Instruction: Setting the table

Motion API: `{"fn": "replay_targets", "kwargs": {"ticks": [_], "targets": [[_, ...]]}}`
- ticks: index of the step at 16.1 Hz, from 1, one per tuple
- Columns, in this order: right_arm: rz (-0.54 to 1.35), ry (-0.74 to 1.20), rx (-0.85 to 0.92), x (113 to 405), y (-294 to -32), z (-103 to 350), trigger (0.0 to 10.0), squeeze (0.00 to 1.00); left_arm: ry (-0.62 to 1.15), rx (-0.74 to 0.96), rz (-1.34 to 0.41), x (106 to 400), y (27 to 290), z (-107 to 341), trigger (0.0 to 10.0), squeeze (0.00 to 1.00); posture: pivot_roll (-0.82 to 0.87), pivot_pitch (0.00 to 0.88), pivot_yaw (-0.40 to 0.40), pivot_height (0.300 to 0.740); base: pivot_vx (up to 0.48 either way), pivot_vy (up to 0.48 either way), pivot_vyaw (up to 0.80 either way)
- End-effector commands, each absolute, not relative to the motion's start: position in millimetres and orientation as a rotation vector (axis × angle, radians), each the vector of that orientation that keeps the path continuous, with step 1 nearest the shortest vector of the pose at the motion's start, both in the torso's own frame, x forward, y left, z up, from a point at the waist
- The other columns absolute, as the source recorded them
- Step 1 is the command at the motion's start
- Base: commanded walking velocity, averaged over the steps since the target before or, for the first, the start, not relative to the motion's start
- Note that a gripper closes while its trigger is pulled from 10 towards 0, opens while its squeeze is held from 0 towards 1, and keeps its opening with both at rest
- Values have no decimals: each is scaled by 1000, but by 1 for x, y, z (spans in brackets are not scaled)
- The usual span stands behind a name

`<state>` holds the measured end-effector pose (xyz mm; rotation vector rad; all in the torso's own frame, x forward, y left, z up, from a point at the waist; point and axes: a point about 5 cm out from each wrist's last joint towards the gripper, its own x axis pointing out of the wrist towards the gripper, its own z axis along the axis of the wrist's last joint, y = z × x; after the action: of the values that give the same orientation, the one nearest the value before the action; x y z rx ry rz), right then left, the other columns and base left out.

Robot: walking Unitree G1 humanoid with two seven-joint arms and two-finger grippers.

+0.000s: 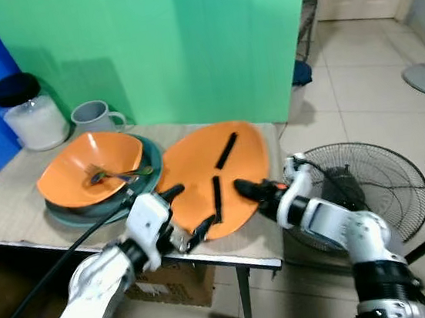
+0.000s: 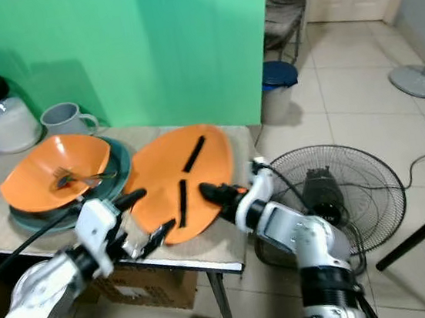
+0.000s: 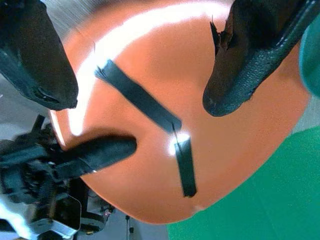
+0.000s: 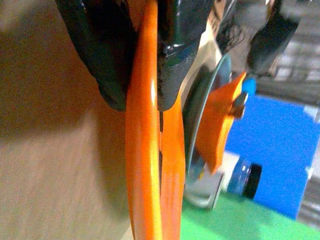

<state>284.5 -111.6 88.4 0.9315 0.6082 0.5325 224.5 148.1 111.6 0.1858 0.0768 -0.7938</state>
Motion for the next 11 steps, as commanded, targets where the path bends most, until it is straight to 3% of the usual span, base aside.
{"fn": "replay_targets", "kwargs": {"ticks": [1, 6, 7, 8, 11], "targets": [[525, 527, 930, 289, -120, 105, 0, 0, 52, 189, -789, 224, 150, 123, 10000, 0, 82, 0, 48, 740, 0, 0, 0], [417, 302, 799, 283, -163, 148, 0, 0, 2, 193, -761, 226, 146, 140, 10000, 0, 78, 0, 49, 740, 0, 0, 0], [353, 176, 673, 278, -175, 165, 7843, 0, -13, 196, -758, 228, 144, 144, 10000, 0, 76, 0, 50, 740, 0, 0, 0], [291, 65, 645, 272, -183, 183, 10000, 0, -33, 192, -744, 230, 143, 151, 10000, 0, 74, 0, 55, 740, 0, 0, 0], [197, -102, 463, 247, -186, 216, 10000, 0, -84, 199, -668, 237, 142, 167, 10000, 0, 59, 0, 72, 740, 0, 0, 0]]}}
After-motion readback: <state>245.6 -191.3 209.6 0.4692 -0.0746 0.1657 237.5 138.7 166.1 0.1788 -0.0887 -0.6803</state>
